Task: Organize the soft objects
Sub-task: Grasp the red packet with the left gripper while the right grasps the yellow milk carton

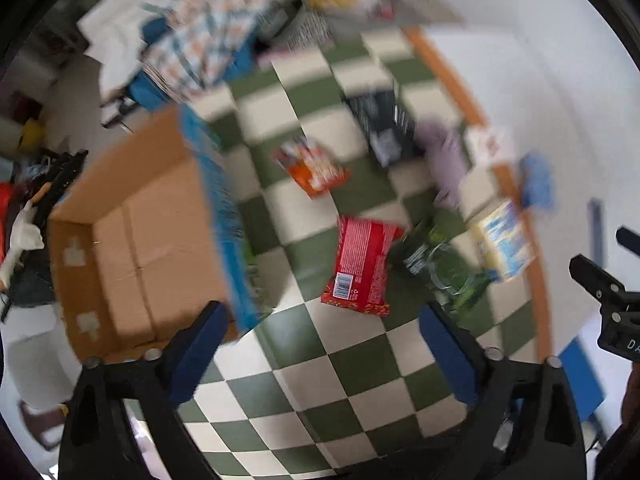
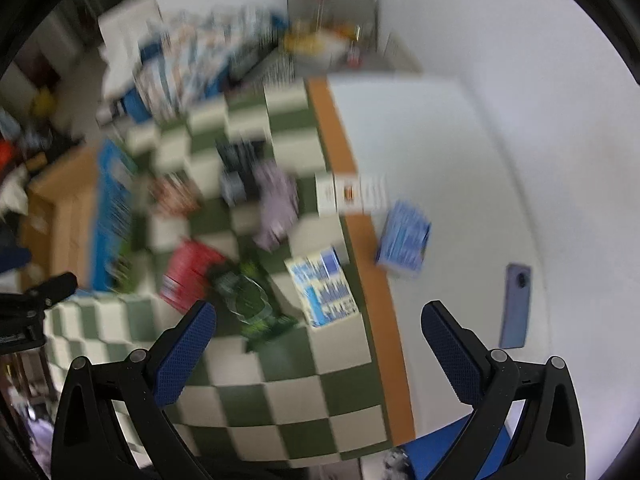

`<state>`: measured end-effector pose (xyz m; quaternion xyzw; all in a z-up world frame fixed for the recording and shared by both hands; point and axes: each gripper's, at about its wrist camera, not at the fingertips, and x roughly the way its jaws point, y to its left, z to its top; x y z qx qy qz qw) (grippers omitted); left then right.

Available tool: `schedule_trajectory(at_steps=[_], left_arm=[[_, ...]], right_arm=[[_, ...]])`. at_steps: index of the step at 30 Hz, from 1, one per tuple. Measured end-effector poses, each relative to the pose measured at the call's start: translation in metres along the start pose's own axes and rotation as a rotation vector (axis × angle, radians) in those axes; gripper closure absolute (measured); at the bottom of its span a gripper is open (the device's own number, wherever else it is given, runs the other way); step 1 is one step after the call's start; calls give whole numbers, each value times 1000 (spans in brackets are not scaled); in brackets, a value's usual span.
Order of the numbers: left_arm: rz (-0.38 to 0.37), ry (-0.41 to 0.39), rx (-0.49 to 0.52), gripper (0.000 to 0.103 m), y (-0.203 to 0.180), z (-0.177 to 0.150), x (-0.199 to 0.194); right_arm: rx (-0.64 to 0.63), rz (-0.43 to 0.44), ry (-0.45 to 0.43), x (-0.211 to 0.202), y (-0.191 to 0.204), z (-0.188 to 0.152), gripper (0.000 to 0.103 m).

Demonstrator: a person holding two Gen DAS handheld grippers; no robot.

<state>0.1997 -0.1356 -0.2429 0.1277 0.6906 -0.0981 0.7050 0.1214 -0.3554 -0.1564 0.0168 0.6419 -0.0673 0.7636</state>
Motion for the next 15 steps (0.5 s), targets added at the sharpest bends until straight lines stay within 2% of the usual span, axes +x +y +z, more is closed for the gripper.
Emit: schedule_trajectory(at_steps=[2, 6, 11, 13, 15], left_arm=[[3, 90, 27, 12, -11, 13, 43], [25, 213, 34, 13, -20, 25, 105], [20, 299, 48, 14, -26, 23, 144], [7, 313, 47, 20, -27, 21, 152], [-52, 331, 25, 42, -26, 18, 157]], right_arm=[[-14, 6, 96, 57, -5, 5, 2], [-10, 40, 234, 136, -10, 10, 7], [-5, 79, 309, 182, -10, 7, 7], [-7, 77, 326, 193, -9, 5, 7], [-12, 80, 337, 206, -9, 4, 7]])
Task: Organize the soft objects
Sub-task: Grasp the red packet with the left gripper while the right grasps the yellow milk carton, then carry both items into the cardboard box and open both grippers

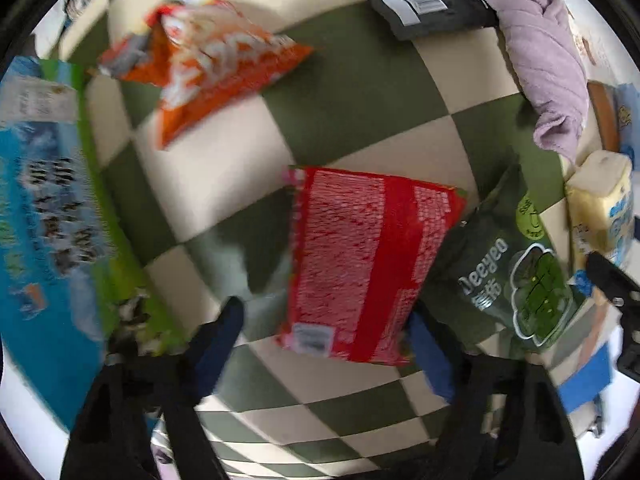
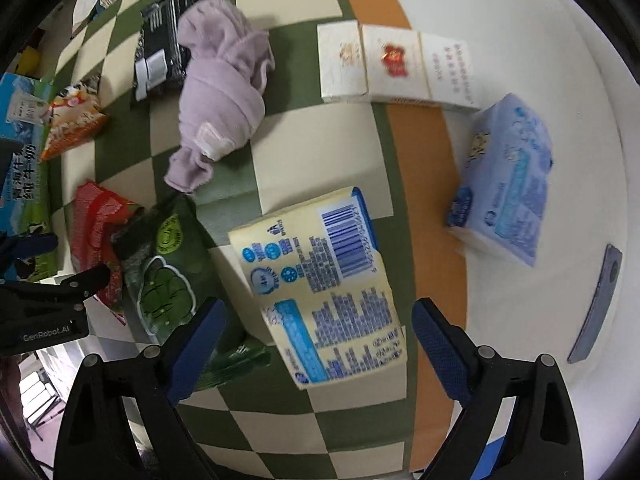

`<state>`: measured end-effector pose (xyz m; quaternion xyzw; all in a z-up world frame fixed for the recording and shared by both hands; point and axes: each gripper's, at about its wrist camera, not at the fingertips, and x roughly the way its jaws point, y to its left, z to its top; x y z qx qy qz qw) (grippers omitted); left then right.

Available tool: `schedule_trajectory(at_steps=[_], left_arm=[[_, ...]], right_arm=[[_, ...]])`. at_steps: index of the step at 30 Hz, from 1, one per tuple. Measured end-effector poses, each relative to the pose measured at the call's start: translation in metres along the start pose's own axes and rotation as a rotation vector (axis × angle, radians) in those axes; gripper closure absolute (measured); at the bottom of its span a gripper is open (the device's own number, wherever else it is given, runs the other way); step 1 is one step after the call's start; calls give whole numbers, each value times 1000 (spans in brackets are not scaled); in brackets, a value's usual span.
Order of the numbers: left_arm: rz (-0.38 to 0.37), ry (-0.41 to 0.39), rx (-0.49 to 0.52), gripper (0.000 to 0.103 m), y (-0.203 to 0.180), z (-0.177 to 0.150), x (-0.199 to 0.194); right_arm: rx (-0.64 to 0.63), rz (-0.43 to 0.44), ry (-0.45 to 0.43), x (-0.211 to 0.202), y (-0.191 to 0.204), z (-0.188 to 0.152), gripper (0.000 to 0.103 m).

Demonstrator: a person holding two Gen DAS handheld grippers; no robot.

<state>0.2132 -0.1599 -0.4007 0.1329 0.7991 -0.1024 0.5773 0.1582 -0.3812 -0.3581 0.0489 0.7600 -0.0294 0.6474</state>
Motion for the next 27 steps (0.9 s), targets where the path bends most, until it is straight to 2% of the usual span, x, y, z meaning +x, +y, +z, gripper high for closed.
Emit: schedule_trajectory(at_steps=[1, 2, 5, 10, 13, 18, 21, 23, 27], left_arm=[[-26, 3, -4, 48, 0, -1, 0], [-36, 3, -5, 52, -2, -3, 0], [-33, -24, -17, 59, -3, -10, -5], [-34, -82, -69, 61, 12, -33, -34], [-67, -133, -110, 61, 23, -51, -63], [-142, -274, -168, 61, 47, -111, -132], [-168, -374, -218, 61, 80, -147, -185], [-167, -425, -254, 61, 99, -156, -215], [-153, -497, -328, 61, 151, -176, -244]], right_arm=[[2, 1, 10, 7, -1, 1, 9], [4, 2, 16, 13, -2, 4, 16], [20, -10, 28, 25, -5, 7, 29], [79, 23, -14, 24, -21, 2, 32], [104, 60, -27, 10, -28, -10, 33], [89, 120, -106, -41, -17, -37, 34], [41, 174, -165, -83, 6, -48, 34], [-12, 214, -209, -122, 35, -46, 34], [-111, 319, -262, -169, 127, -44, 34]])
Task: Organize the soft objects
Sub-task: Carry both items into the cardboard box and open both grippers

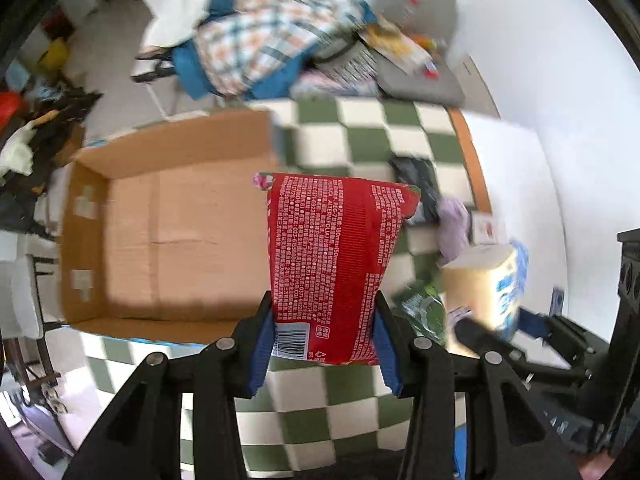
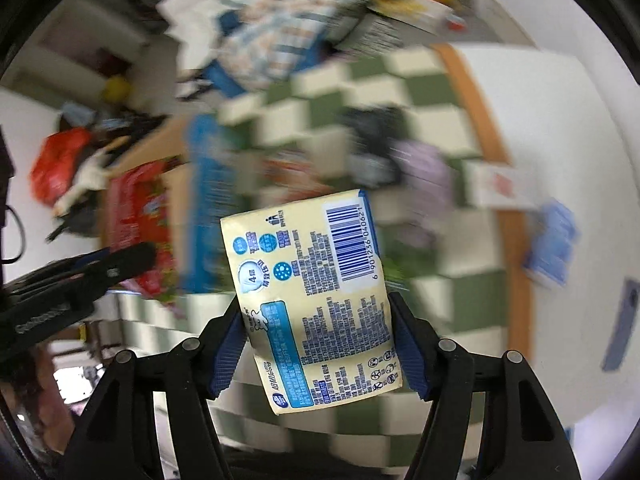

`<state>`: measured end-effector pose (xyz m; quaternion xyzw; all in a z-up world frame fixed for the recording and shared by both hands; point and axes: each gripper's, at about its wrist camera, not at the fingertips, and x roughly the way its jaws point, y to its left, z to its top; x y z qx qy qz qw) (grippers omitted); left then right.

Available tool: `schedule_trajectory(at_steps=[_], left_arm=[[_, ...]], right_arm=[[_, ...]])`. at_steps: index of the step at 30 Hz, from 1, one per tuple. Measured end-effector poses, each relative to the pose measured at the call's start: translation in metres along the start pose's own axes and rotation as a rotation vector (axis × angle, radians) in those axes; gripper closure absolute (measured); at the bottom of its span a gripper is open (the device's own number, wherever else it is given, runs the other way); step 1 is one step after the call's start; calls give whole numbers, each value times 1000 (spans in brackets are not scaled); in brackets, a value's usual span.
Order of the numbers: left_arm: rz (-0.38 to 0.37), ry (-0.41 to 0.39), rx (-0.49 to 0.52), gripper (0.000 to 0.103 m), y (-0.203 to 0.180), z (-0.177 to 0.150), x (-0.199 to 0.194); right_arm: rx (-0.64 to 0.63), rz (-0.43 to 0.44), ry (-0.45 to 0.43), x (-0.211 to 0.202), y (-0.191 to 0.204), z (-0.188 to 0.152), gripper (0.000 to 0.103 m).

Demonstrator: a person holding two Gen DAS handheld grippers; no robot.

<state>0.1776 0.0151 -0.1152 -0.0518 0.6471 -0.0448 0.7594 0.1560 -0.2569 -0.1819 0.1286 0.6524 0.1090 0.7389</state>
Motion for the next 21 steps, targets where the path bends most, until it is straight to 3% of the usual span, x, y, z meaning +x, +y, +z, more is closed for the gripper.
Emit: schedule_trajectory(at_steps=[4, 9, 13, 21], left_arm=[[49, -38, -59, 61, 63, 11, -9], [59, 16, -147, 61, 145, 33, 24], [47, 78, -183, 61, 187, 56, 75], [-36, 199, -194, 61, 218, 85, 141]], right_arm=[[-73, 81, -10, 5, 90, 25, 34], [-107, 76, 6, 56, 180, 58, 34], [-79, 46, 36, 105, 221, 80, 34], [-37, -44, 89, 197, 243, 111, 34]])
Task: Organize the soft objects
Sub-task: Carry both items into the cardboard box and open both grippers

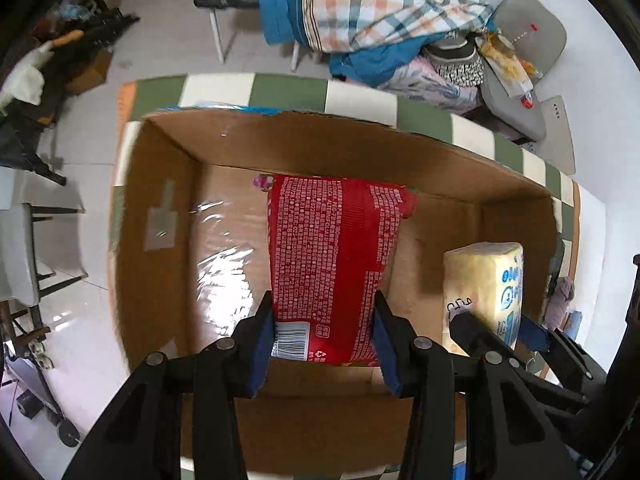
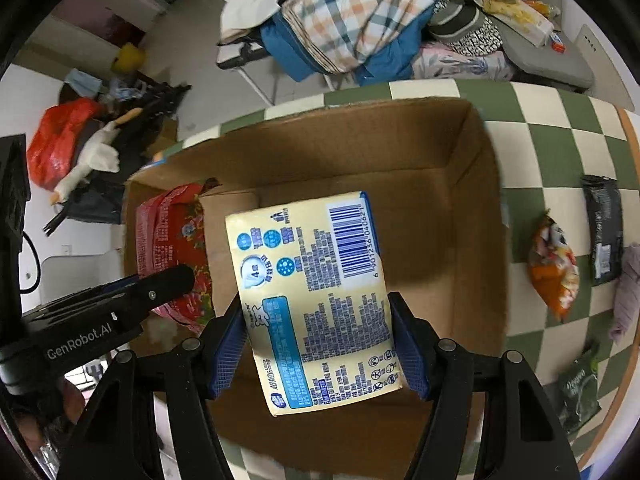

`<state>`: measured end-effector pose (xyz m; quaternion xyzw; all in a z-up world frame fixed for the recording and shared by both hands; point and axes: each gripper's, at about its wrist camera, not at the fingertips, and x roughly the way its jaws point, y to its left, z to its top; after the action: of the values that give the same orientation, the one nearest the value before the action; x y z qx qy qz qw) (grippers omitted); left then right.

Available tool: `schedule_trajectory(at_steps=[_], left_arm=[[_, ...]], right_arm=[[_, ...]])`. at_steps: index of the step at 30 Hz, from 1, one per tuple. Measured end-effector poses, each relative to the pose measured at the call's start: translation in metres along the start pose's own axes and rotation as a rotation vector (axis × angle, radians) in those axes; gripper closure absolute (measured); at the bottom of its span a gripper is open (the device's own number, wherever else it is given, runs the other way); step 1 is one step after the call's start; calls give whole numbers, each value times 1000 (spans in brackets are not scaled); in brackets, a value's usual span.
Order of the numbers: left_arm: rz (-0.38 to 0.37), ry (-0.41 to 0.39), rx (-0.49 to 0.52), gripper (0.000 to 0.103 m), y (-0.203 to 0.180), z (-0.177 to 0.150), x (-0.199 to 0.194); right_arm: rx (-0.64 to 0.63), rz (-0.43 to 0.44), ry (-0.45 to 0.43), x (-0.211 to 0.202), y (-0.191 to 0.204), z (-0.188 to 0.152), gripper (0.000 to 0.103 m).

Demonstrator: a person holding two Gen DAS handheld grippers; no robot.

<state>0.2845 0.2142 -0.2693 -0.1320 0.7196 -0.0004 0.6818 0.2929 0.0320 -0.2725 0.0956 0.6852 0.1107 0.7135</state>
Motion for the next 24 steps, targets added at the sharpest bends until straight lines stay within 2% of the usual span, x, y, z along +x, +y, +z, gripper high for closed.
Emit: schedule_trajectory(at_steps=[4, 8, 10, 12, 14, 15, 16, 19, 20, 21, 24], left_arm=[[-23, 42, 13, 61, -1, 11, 19], [-4, 56, 32, 60, -4, 18, 27], [-19, 77, 27, 60, -1, 19, 28], [-33, 90, 10, 52, 4, 18, 26], [-31, 71, 5, 45, 7, 15, 19], [-24, 63, 8, 38, 8, 13, 15], [-10, 54, 13, 35, 9, 10, 11], [30, 14, 41, 33, 10, 0, -1], [39, 6, 46, 25, 11, -3, -4], [45, -4, 51, 15, 12, -7, -8], [77, -46, 71, 10, 15, -21, -21]], right_arm=[[22, -34, 6, 26, -4, 14, 37], [13, -71, -12, 40, -2, 22, 37], [14, -73, -5, 46, -2, 26, 36], [34, -59, 1, 50, -5, 27, 35], [46, -72, -8, 49, -7, 26, 20], [50, -76, -16, 47, -8, 25, 17], [49, -75, -18, 46, -9, 24, 12], [35, -90, -22, 38, -7, 18, 9], [25, -98, -25, 34, -6, 13, 0], [18, -107, -26, 32, -4, 10, 0], [-11, -133, -37, 21, 1, -2, 0]])
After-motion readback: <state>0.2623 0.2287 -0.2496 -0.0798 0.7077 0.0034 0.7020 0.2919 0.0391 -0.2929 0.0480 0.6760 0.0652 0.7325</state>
